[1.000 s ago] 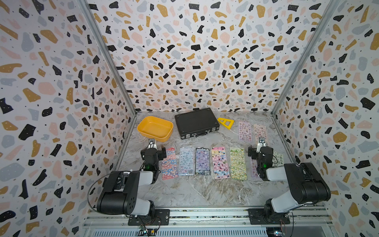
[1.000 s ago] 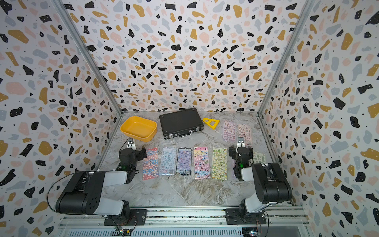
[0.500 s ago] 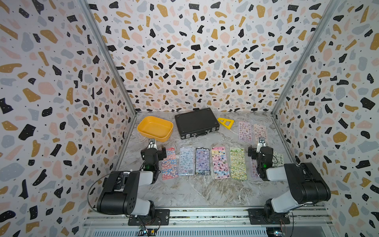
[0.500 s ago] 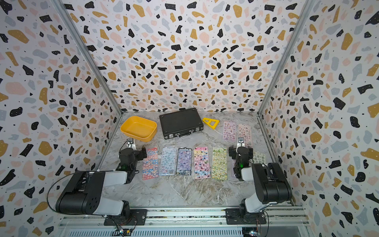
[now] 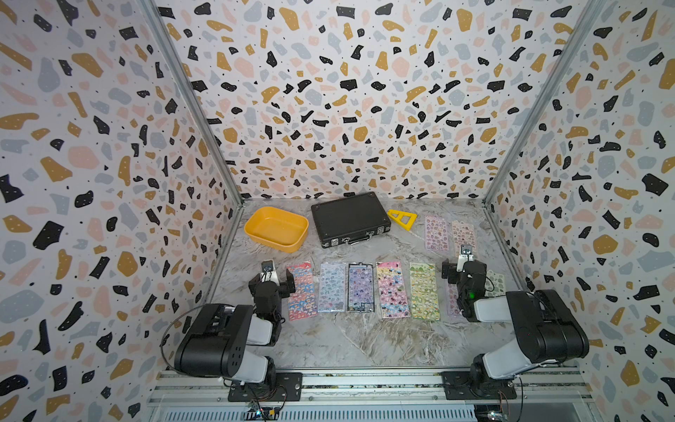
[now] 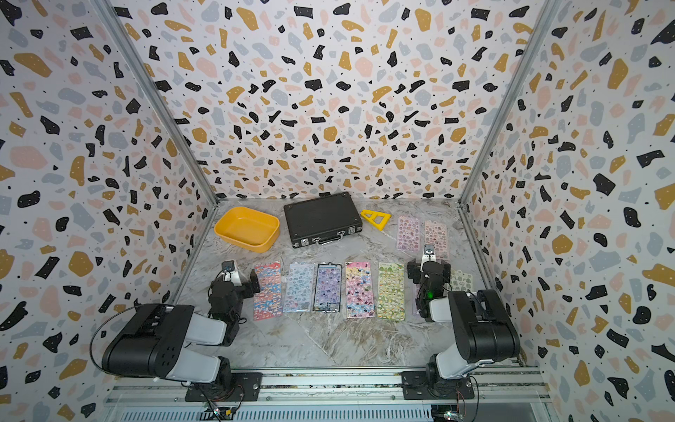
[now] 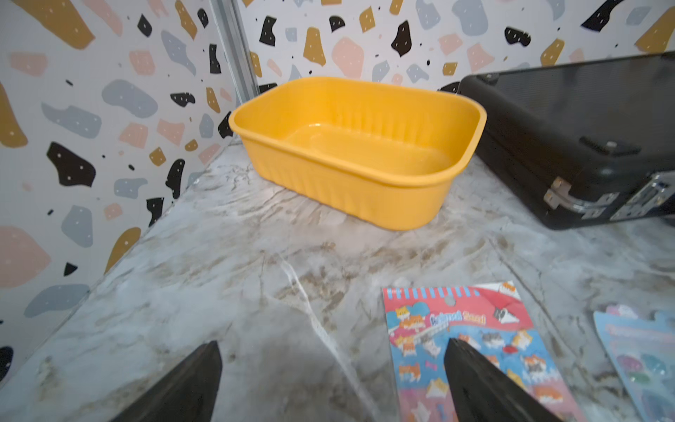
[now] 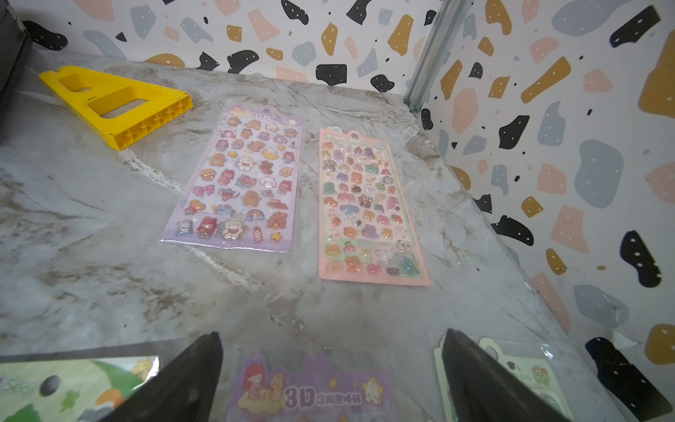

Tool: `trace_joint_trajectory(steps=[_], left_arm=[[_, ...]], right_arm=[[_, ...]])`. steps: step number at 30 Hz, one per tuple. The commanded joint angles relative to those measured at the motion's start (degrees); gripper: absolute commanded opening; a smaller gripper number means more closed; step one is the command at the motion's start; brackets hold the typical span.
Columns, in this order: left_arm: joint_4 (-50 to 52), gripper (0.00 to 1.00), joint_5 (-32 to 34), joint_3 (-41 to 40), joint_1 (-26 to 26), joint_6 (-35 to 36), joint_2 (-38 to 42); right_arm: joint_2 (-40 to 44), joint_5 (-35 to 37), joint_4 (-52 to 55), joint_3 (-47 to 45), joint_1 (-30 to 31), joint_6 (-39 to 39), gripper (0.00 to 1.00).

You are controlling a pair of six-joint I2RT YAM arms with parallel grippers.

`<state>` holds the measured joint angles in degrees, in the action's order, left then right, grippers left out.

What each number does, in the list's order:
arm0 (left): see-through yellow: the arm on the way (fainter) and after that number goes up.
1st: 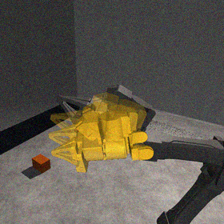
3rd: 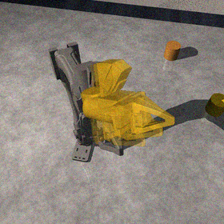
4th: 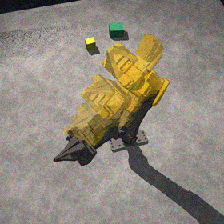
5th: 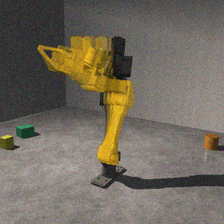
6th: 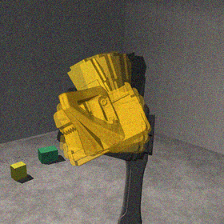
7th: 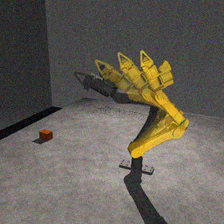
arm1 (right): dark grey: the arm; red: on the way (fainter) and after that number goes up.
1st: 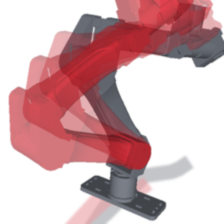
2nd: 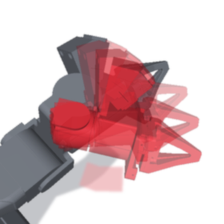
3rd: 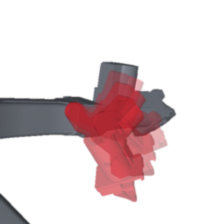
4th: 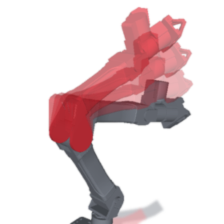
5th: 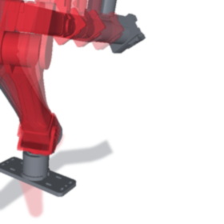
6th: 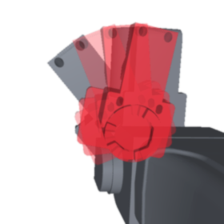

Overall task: Take the stickers out of the storage box
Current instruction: Reset both arms

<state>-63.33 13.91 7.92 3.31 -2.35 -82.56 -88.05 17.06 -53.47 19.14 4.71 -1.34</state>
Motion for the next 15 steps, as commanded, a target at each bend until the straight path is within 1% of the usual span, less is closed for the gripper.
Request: trace_joint_trajectory(steps=[1,4,5,9,12,15], left_arm=[[6.9,0.99,-2.6,5.1,-0.1,0.6,2.5],[3.4,0.99,-1.5,5.0,-0.1,0.5,0.5],[4.2,0.99,-1.8,5.3,-0.1,0.6,0.6],[15.7,0.99,-5.0,11.0,-0.2,1.8,1.0],[13.7,0.99,-6.4,9.6,-0.1,2.2,1.3],[14.3,0.99,-7.0,10.4,-0.2,2.3,0.6]], right_arm=[[1.1,-0.3,0.6,0.0,0.0,0.6,0.99],[1.1,-0.3,0.6,-0.1,0.0,0.6,0.99],[1.1,-0.3,0.6,-0.1,0.0,0.6,0.99],[1.1,-0.3,0.6,-0.1,0.0,0.6,0.99],[1.1,-0.3,0.6,0.0,0.0,0.6,0.99],[1.1,-0.3,0.6,0.0,0.0,0.6,0.99]])
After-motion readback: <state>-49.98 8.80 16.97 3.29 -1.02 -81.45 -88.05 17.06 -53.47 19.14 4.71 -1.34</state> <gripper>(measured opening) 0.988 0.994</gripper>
